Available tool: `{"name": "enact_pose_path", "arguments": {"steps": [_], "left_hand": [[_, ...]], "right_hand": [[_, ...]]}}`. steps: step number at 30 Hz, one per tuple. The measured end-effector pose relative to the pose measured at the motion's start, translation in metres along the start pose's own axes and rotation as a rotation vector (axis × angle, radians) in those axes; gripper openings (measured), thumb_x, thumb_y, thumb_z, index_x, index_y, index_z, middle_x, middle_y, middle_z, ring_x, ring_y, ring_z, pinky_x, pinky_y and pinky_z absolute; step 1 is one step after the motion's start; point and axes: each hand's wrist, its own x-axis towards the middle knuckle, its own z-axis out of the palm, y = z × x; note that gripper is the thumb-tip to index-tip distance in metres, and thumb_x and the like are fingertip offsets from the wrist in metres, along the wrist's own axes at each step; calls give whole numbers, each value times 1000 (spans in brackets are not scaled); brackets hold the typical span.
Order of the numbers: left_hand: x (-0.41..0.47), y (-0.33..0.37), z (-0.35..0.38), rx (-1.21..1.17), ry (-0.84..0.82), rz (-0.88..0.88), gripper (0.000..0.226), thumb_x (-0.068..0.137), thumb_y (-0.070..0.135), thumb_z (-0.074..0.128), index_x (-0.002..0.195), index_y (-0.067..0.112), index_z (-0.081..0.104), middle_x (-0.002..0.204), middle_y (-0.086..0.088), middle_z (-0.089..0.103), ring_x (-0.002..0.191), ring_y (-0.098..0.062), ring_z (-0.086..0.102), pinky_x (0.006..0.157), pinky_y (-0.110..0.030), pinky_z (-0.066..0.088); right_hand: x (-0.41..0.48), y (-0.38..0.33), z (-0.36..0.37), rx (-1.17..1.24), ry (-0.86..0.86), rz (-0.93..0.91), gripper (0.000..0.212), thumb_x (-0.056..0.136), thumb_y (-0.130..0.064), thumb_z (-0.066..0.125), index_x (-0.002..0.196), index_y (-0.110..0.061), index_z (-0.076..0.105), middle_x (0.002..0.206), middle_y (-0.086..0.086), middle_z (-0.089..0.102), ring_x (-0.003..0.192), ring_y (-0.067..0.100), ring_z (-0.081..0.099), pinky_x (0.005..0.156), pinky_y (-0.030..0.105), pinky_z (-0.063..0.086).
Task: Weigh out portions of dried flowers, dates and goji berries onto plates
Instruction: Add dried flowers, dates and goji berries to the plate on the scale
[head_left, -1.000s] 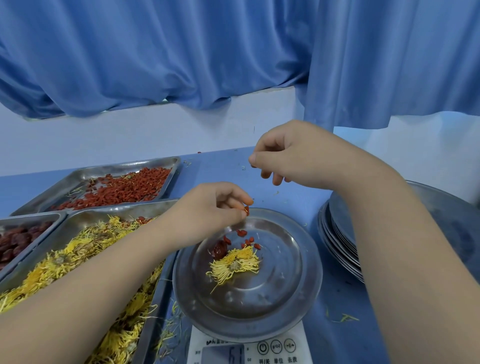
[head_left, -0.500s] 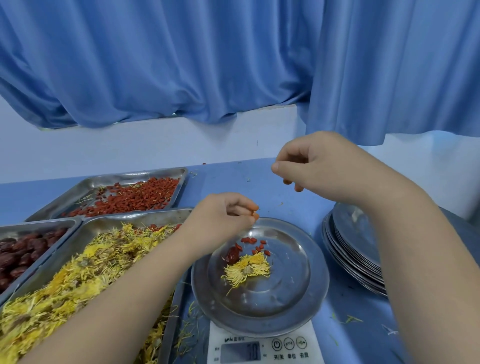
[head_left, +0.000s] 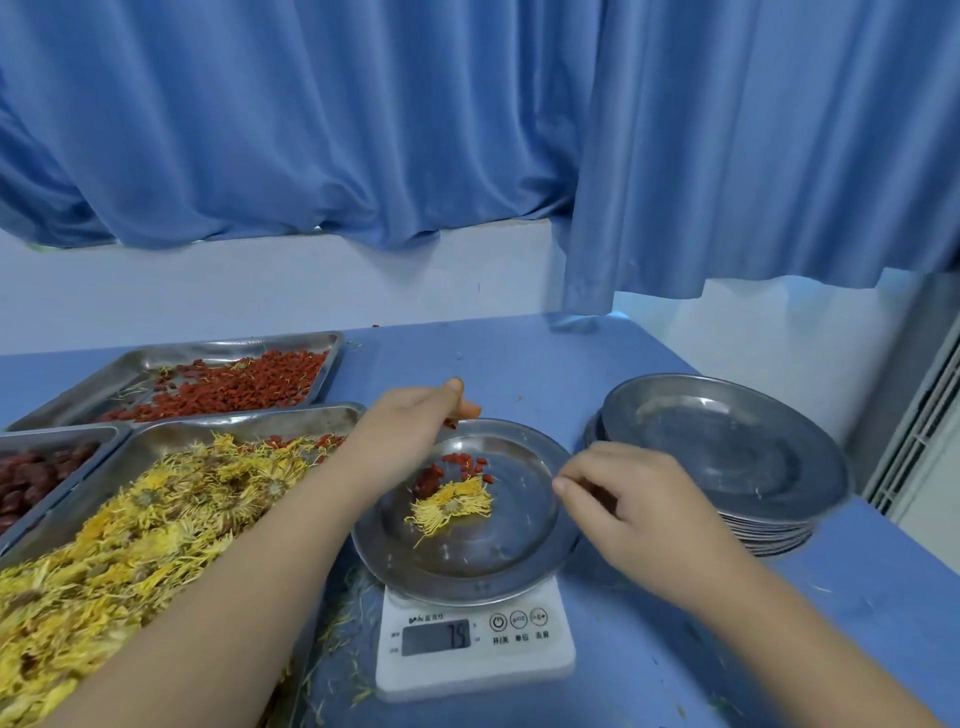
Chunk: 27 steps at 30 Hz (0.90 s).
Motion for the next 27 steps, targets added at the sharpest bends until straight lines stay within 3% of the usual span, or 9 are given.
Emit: {"name": "enact_pose_path", "arguments": {"steps": [5,10,16,20,24,27], "left_hand": [[-7,3,5,-284,5,-49,32,102,32,44,99,24,75,103,8,75,102,-12,69,93,-34,54],[-14,0,11,-300,18,37,21,95,6,59,102,22,71,104,0,75,94,-18,72,82,-31,57],[-12,0,18,9,131,115,31,83,6,70,94,35,70,94,13,73,82,-4,71,76,-26,57],[-9,9,23,158,177,114,43,86,-3,55,93,38,67,90,13,72,80,6,67,64,-26,59],[-6,15,26,178,162,97,42,88,-1,55,94,39,66,87,10,74,76,2,69,62,-33,58],[-5,13,28,266,174,120,33,88,6,62,95,38,65,87,10,72,70,-6,68,59,-26,56]], "right_hand": [[-8,1,9,19,67,-23,18,86,-34,52,78,-23,64,68,-11,54,67,8,52,63,33,48],[-11,4,8,-6,58,-40,10,87,-28,59,81,-23,65,70,-12,53,68,10,53,65,35,49],[-11,2,10,-33,31,-83,15,89,-33,54,85,-24,64,75,-10,58,71,10,55,67,34,49],[-10,5,10,-43,14,-82,17,91,-33,51,86,-24,64,78,-9,60,74,12,56,69,34,49],[-10,7,8,-51,26,-60,17,91,-33,52,84,-25,64,79,-8,60,76,13,56,70,34,48],[-9,8,7,-54,40,-60,16,90,-32,52,84,-24,65,78,-9,60,75,13,56,69,34,48]]}}
